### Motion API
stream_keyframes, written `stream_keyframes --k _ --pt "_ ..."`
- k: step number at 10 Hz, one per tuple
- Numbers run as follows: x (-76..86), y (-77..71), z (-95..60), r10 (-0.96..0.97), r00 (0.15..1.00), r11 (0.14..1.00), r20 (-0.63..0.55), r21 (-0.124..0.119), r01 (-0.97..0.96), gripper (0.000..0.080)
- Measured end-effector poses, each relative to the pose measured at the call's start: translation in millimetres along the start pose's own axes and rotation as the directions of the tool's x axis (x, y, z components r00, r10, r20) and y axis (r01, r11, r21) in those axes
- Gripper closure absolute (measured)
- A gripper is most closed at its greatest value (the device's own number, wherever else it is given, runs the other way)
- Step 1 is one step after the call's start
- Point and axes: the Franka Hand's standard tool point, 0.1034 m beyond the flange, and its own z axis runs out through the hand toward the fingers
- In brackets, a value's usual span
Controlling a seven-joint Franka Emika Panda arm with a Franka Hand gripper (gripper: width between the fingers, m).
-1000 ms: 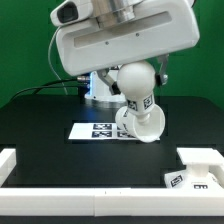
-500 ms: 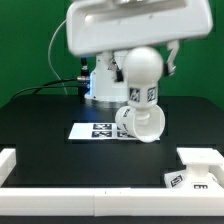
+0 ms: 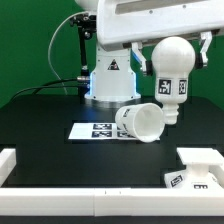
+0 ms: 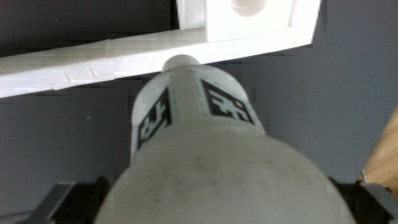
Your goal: Assemble lamp
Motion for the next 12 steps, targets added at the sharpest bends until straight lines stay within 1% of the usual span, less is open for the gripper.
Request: stream_keyframes --k 1,3,4,8,9,11,12 --pt "-4.9 -12.9 6.4 -0.027 1.0 1.0 0.01 0.005 0.027 0.0225" --pt "-7.9 -36.4 19.3 -0.047 0.998 0.999 0.032 0.021 0.047 0.0225" --pt "-8.8 -44.0 26.9 -0.038 0.998 0.999 0.042 0.027 0.037 0.0225" --pt "-10.7 -43.2 28.9 -0.047 0.998 0.999 0.045 0.026 0.046 0.0225" --pt "-14.5 -43.9 33.1 -0.045 0.998 0.999 0.054 0.026 0.044 0.0225" --pt "-22.9 -50.9 41.7 -0.057 0.996 0.998 0.066 0.03 0.055 0.0225" --pt "-24.6 -50.3 43.2 -0.061 0.996 0.998 0.07 0.029 0.059 0.0225"
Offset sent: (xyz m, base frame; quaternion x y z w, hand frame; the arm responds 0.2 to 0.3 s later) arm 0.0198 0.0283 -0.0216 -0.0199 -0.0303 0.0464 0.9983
